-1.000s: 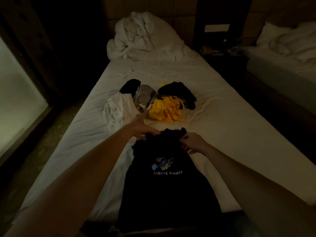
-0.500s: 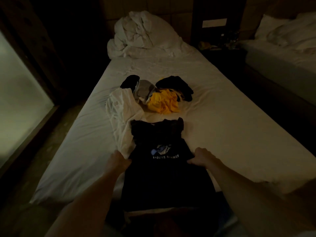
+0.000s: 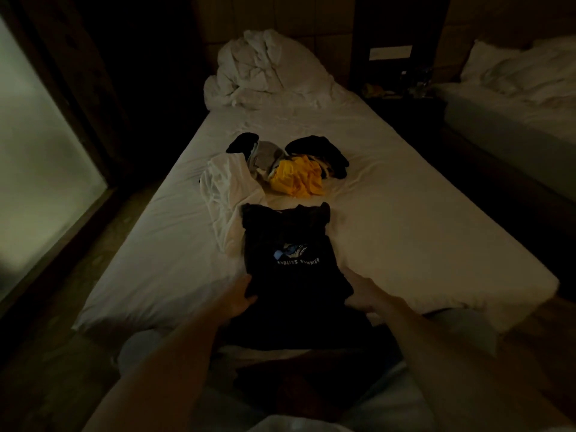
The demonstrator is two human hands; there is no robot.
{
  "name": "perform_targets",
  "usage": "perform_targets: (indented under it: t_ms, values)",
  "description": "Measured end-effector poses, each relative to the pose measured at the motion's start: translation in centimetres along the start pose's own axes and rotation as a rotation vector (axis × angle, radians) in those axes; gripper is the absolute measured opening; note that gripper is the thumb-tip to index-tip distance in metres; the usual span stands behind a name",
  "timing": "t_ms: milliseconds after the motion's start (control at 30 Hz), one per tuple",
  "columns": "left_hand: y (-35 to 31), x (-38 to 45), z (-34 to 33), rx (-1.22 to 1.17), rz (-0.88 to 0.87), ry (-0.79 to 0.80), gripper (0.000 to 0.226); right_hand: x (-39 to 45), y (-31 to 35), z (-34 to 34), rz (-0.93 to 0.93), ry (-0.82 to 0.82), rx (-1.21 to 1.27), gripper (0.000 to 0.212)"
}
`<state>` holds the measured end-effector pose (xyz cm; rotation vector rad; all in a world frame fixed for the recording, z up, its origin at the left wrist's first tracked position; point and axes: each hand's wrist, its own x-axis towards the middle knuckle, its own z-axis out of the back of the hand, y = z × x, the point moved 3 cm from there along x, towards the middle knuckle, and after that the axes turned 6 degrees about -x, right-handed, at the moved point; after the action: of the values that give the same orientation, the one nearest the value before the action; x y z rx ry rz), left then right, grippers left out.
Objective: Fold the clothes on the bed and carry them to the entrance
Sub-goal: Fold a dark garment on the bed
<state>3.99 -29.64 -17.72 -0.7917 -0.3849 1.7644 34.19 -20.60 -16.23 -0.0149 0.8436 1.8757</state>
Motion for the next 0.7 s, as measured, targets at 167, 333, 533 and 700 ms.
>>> perform_targets:
  t_ms: [167, 333, 533, 700]
  values:
    - [-3.0, -0.7, -1.2, -0.406, 0.131, 0.143, 0.063, -0.6, 2.1, 0.0, -0.112, -0.297, 0.292, 0.048]
    - [-6.2, -1.4, 0.4, -0.88, 0.366, 0.254, 0.013, 0.2, 6.6, -0.5, -0.179, -0.082, 0.728, 0.041]
    - [-3.9, -0.2, 1.7, -0.017, -0.29, -0.01, 0.03, 0.4, 5.0, -1.2, 0.059, -0.159, 0.403, 0.029]
    - [-3.2, -0.8, -1.2, 0.542, -0.679, 0.128, 0.036, -0.2, 2.5, -4.2, 0.435, 0.005, -0.66, 0.062]
